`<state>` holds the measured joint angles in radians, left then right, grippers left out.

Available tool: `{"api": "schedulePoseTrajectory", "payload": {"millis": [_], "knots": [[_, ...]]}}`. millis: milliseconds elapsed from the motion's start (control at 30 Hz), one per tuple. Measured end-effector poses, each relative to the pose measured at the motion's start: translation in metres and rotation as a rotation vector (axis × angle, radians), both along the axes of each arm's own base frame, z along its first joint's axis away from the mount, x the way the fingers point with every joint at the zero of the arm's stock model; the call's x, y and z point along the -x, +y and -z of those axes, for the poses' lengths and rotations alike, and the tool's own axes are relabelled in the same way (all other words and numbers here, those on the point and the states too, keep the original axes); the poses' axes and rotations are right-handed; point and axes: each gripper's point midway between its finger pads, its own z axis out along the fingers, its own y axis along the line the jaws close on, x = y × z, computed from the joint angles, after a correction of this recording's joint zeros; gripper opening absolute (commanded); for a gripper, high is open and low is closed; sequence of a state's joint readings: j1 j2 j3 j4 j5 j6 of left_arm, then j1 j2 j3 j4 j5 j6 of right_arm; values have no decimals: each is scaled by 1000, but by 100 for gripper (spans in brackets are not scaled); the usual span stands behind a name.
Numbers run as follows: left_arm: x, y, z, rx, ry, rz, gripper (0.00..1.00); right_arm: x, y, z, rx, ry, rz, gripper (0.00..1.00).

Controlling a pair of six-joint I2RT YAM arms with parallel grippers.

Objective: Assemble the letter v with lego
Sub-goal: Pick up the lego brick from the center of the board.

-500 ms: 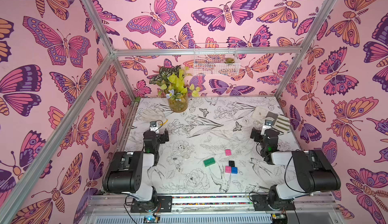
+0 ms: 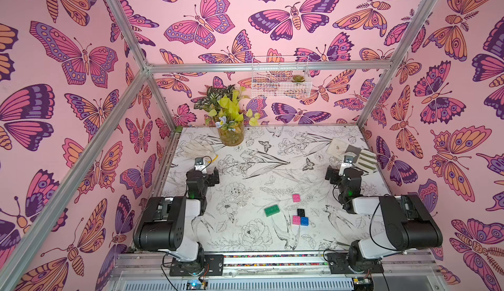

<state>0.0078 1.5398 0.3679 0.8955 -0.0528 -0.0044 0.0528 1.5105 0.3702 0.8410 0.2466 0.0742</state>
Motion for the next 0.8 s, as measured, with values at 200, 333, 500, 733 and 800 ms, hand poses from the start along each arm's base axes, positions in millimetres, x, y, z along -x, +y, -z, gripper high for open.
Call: {"api": "schedulePoseTrajectory", "payload": {"millis": [200,333,500,733,800], "knots": [[0,0,0,-1,0,-1,100,1,-6,-3,5,-9,35,99],[4,9,-4,-12,7,-60,100,4,-10,-16,6,-56,58,99],[5,17,-25,-17,-47,-110,100,27,-10,-22,21,-96,66,99],[14,-17,-60,-93,-110,-68,100,45,-3,-123,-54,-327,77,99],[20,-44,-81,-86,-149,5,100,47,-4,-135,-93,-341,94,99]]}}
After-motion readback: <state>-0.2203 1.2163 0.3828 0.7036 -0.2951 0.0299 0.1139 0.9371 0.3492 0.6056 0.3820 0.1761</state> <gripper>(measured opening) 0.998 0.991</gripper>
